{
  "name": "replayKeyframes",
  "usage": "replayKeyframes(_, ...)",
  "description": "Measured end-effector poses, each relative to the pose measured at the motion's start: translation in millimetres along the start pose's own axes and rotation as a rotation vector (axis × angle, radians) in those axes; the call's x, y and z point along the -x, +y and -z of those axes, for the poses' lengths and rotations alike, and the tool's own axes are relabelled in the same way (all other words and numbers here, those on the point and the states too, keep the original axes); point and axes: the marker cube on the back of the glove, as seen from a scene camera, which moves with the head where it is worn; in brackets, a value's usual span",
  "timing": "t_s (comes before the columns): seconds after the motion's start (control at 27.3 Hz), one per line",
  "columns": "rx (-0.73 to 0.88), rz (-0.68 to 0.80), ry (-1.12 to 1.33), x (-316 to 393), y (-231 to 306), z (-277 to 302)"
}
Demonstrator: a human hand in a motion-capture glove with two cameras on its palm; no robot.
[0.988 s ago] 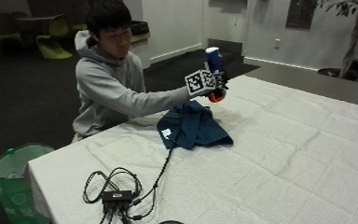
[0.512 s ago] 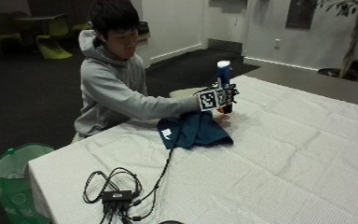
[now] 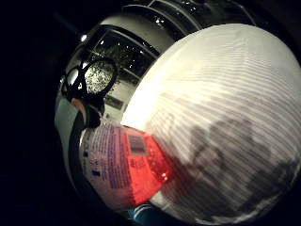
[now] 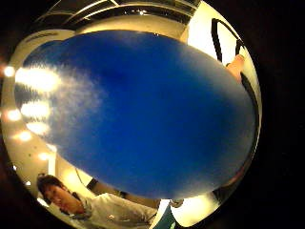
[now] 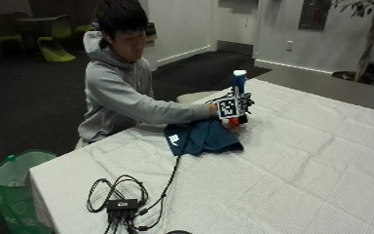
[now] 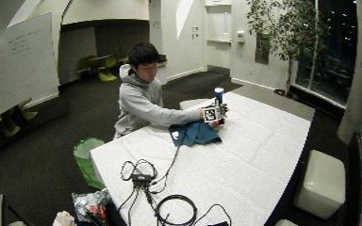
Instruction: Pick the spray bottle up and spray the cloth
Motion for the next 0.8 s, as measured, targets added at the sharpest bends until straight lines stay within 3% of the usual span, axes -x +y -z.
replayKeyframes(0.15, -0.074, 0.009, 0.006, 4.9, -14.4, 4.3)
replayKeyframes(0.29, -0.002, 0.015, -0.010, 13.5, 0.5, 16.2)
replayKeyframes(0.66, -0.173, 0.027, -0.024, 31.3, 14.8, 45.0)
replayKeyframes(0.8, -0.151, 0.038, -0.014, 40.1, 32.6, 55.1)
